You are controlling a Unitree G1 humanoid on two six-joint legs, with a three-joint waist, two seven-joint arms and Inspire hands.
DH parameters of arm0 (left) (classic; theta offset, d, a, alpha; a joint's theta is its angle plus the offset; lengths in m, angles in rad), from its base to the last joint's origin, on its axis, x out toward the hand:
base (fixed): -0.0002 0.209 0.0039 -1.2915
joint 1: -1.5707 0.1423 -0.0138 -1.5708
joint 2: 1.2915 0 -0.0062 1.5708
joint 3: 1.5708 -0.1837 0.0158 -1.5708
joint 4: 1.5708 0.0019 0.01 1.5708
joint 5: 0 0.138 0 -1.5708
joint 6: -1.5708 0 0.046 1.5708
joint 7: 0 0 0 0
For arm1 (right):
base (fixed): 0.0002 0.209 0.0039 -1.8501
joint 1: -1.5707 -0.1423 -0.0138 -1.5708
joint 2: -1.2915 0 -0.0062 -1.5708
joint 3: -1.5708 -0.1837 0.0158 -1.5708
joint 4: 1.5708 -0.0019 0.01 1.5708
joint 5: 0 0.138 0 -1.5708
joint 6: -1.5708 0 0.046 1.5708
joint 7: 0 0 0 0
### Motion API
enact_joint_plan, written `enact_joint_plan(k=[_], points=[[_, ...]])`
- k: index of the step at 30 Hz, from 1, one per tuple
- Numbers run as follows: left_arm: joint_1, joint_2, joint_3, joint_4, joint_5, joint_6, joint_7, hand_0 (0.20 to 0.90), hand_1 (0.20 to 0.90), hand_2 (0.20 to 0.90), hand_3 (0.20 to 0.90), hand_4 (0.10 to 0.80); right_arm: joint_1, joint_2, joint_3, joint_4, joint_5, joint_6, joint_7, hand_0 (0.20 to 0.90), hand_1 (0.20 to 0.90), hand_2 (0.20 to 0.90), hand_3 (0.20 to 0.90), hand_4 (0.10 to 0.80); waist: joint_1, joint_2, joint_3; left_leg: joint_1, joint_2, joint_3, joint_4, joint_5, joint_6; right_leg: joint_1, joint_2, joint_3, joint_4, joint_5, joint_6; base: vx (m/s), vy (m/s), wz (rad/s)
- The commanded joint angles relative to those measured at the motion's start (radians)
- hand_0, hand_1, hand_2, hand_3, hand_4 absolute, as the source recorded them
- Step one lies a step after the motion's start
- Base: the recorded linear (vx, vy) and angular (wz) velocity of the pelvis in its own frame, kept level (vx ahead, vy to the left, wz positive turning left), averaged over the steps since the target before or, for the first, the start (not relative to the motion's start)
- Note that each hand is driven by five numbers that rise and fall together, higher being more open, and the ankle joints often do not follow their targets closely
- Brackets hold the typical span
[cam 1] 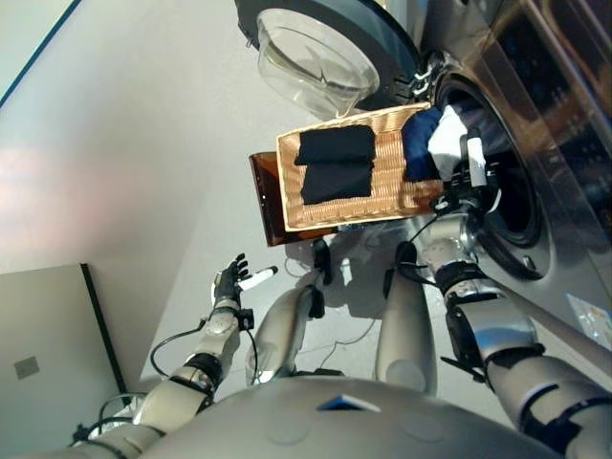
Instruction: Pick up the clothes and place them into the washing machine
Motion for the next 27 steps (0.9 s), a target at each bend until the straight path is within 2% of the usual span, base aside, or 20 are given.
enact_joint_plan(k=[1,10,13,15,19,20,27], points=[[-0.059,0.074,0.033,0.043,0.010,-0.013,0.026,0.900,0.900,0.900,0.900,0.800,-0.086,0.240,0.171,-0.148,-0.069,0.154,0.146,0.900,0.900,0.900,0.900,0.800,0.070,-0.066,0.025,0.024,-0.089,0.001,0.082,-0.156,-0.011,0.137,-0.013,0.000,-0.276,0.117,0.030,0.034,-0.006,-0.02],[-0.054,0.066,0.050,0.047,0.014,-0.008,0.019,0.900,0.900,0.900,0.900,0.800,-0.060,0.234,0.218,-0.312,0.028,0.128,0.257,0.900,0.900,0.900,0.900,0.800,0.069,-0.102,0.008,0.091,-0.088,-0.013,0.029,-0.140,-0.013,0.222,-0.019,-0.007,-0.353,0.144,0.036,0.012,-0.004,-0.03],[-0.058,0.072,0.056,0.046,0.014,-0.010,0.020,0.900,0.900,0.900,0.900,0.800,-0.090,0.222,0.170,-0.306,0.065,0.099,0.260,0.900,0.900,0.900,0.900,0.800,0.071,-0.108,0.008,0.089,-0.089,-0.014,0.028,-0.138,-0.012,0.221,-0.020,-0.010,-0.358,0.146,0.037,-0.005,-0.006,0.01],[-0.059,0.077,0.054,0.046,0.007,-0.013,0.020,0.900,0.900,0.900,0.900,0.800,-0.134,0.201,0.098,-0.282,0.102,0.074,0.252,0.900,0.900,0.900,0.900,0.800,0.073,-0.108,0.007,0.084,-0.090,-0.017,0.031,-0.140,-0.010,0.217,-0.020,-0.008,-0.354,0.145,0.036,0.000,0.000,0.00],[-0.041,0.085,0.049,0.056,0.004,-0.022,0.016,0.900,0.900,0.900,0.900,0.800,-0.227,0.132,-0.054,-0.182,0.117,0.035,0.199,0.900,0.900,0.900,0.900,0.800,0.082,-0.101,-0.003,0.079,-0.095,-0.022,0.031,-0.142,-0.008,0.210,-0.022,-0.006,-0.351,0.139,0.037,0.010,0.013,0.03],[-0.033,0.089,0.047,0.070,0.010,-0.022,0.018,0.900,0.900,0.900,0.900,0.800,-0.257,0.105,-0.097,-0.140,0.090,0.020,0.145,0.900,0.900,0.900,0.900,0.800,0.083,-0.094,-0.009,0.080,-0.096,-0.023,0.028,-0.142,-0.009,0.209,-0.024,-0.004,-0.350,0.137,0.038,0.019,0.030,0.08],[-0.018,0.094,0.042,0.099,0.045,-0.016,0.038,0.900,0.900,0.900,0.900,0.800,-0.273,0.049,-0.145,-0.036,-0.063,0.009,-0.024,0.900,0.900,0.900,0.900,0.800,0.078,-0.085,-0.029,0.084,-0.100,-0.017,0.022,-0.150,-0.005,0.202,-0.026,0.010,-0.349,0.136,0.041,0.026,0.030,0.02]])
